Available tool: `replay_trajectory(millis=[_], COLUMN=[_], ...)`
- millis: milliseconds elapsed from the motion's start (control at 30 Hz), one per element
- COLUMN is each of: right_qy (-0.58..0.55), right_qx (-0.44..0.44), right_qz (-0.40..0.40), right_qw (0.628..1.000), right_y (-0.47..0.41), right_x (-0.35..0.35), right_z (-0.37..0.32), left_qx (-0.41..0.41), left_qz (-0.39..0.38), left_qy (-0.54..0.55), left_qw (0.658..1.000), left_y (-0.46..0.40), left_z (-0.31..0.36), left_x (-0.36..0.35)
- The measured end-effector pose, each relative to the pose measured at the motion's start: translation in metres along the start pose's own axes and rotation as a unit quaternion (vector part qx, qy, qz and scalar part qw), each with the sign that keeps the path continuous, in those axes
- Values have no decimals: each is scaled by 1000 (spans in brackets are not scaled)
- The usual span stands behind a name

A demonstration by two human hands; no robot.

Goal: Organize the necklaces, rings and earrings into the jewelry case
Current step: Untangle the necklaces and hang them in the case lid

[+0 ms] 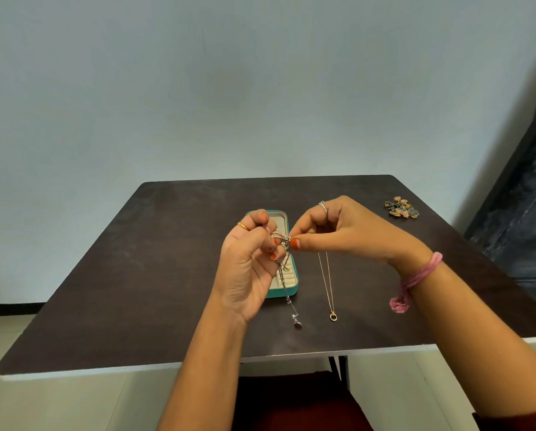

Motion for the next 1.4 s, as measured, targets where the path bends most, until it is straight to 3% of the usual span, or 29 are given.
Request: replay_trajectory(millis=[233, 367, 533, 767, 933, 1067, 1200, 1400], right_qy=[31, 64, 130, 228, 229, 186, 163, 126], right_qx=[33, 45, 66, 92, 129, 133, 122, 115], right_qz=[33, 49, 66, 54, 5, -55, -89, -75], right_qw=[998, 996, 987, 968, 965, 972, 975, 982], right_y=[-3, -4, -1, 1, 4, 9, 11, 11], right_x=[-3, -3, -2, -2, -2, -7, -10, -11], right_z=[3, 5, 3, 3, 5, 13, 14, 14], left_qx=[-7, 13, 29, -9, 38, 180, 197, 118], left_qz=[19, 49, 65, 116, 147, 44, 7, -16], left_qy=[-82, -197, -241, -342, -162, 80, 117, 116], left_qw=[996, 979, 968, 932, 975, 979, 973, 986], left_y=[5, 5, 5, 3, -1, -2, -3, 5], left_z=[1, 0, 3, 7, 2, 1, -2, -3], left_x=[2, 3, 7, 9, 7, 16, 19, 10])
Point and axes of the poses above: each hand's wrist, its own y-axis away from the middle knuckle, its own x-axis out of the back of the hand, z = x × y, the point moved 1 cm from there along -y, towards the middle knuckle, and after that the axes turned 11 degrees about x, right-handed, at the moved point
